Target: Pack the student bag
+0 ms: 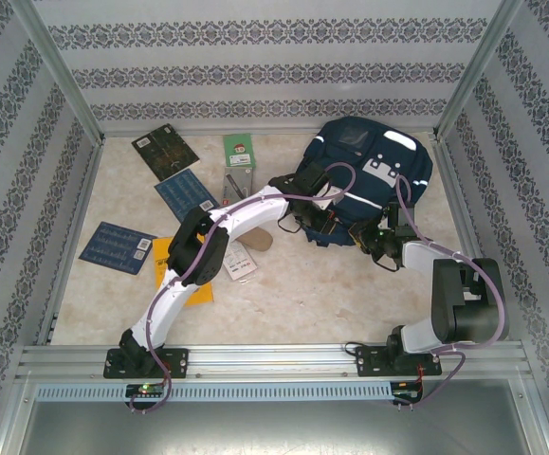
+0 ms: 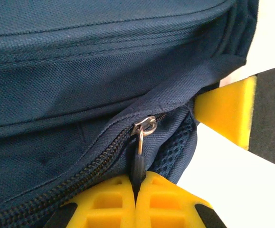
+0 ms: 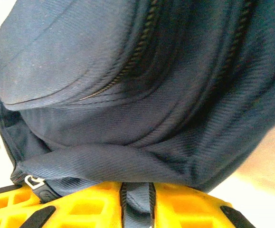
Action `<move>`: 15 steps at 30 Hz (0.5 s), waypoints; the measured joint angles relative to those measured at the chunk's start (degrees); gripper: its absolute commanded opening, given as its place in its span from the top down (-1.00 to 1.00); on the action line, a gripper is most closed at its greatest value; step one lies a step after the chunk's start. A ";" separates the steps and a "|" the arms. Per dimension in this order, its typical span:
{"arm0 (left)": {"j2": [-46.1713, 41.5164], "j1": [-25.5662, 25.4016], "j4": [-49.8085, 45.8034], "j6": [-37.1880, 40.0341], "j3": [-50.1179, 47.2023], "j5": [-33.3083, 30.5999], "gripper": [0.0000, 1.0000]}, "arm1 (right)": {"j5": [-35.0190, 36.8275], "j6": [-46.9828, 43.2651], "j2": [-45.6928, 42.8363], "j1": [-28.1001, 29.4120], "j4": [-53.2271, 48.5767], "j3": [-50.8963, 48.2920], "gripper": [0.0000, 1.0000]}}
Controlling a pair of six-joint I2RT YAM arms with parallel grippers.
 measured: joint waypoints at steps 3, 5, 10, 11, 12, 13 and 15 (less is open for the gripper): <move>-0.20 0.02 -0.61 -0.42 0.02 -2.27 1.00 | -0.04 0.00 -0.07 -0.63 -0.15 -0.09 0.43; -0.48 0.11 -1.25 -0.44 0.02 -3.56 1.00 | -0.09 0.20 -0.68 -1.11 -0.24 -0.26 0.23; -1.57 0.35 -1.70 -0.42 -0.70 -4.15 1.00 | -0.02 1.03 -4.59 -1.86 -0.09 -0.35 0.06; -1.81 0.33 -1.70 -0.42 -1.01 -4.07 1.00 | -0.04 1.62 -4.96 -1.88 0.35 -0.33 0.06; -2.05 0.31 -1.68 -0.42 -1.31 -3.98 1.00 | -0.07 2.01 -4.98 -1.88 0.79 -0.31 0.06; -2.19 0.26 -1.68 -0.42 -1.49 -3.96 1.00 | -0.07 2.36 -4.59 -1.88 1.03 -0.24 0.06; -2.38 -0.02 -1.66 -0.39 -1.73 -3.78 1.00 | -0.24 3.48 -2.93 -1.88 1.51 0.20 0.07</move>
